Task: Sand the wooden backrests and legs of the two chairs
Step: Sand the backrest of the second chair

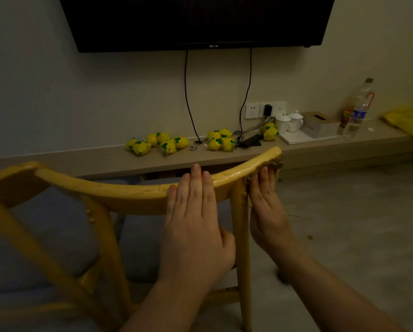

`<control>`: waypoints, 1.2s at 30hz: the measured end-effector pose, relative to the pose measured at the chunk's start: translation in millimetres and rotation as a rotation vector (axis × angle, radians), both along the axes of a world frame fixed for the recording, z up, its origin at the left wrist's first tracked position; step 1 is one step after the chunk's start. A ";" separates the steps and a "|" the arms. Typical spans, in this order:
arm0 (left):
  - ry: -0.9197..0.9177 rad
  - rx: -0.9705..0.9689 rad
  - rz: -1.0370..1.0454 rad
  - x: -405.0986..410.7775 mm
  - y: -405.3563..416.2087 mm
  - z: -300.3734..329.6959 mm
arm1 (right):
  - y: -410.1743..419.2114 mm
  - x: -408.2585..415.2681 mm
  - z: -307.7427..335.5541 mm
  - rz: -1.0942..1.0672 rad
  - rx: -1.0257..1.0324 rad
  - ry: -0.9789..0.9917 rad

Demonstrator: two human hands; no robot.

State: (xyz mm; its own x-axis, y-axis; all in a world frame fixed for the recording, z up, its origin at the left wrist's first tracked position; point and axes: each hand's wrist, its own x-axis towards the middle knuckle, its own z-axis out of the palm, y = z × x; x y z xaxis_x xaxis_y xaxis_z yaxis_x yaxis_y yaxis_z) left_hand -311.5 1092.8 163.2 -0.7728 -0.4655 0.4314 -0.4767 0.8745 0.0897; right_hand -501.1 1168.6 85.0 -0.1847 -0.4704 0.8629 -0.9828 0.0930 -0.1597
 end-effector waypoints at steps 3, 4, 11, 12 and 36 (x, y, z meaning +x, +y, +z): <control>0.004 0.002 -0.007 0.4 0.3 1.3 | -5.6 1.5 1.7 -0.007 -0.023 0.021; 0.002 -0.001 -0.004 0.3 0.7 1.7 | -3.9 1.7 -2.8 -0.011 -0.001 -0.015; -0.003 -0.009 0.007 0.2 1.6 1.2 | 3.1 4.0 -14.7 -0.030 0.074 -0.056; 0.000 -0.008 0.004 -0.1 1.3 0.5 | 2.1 3.0 -10.3 -0.023 0.044 -0.009; -0.010 0.003 0.019 1.4 2.9 2.6 | 7.1 -4.3 21.6 -0.138 0.114 -0.511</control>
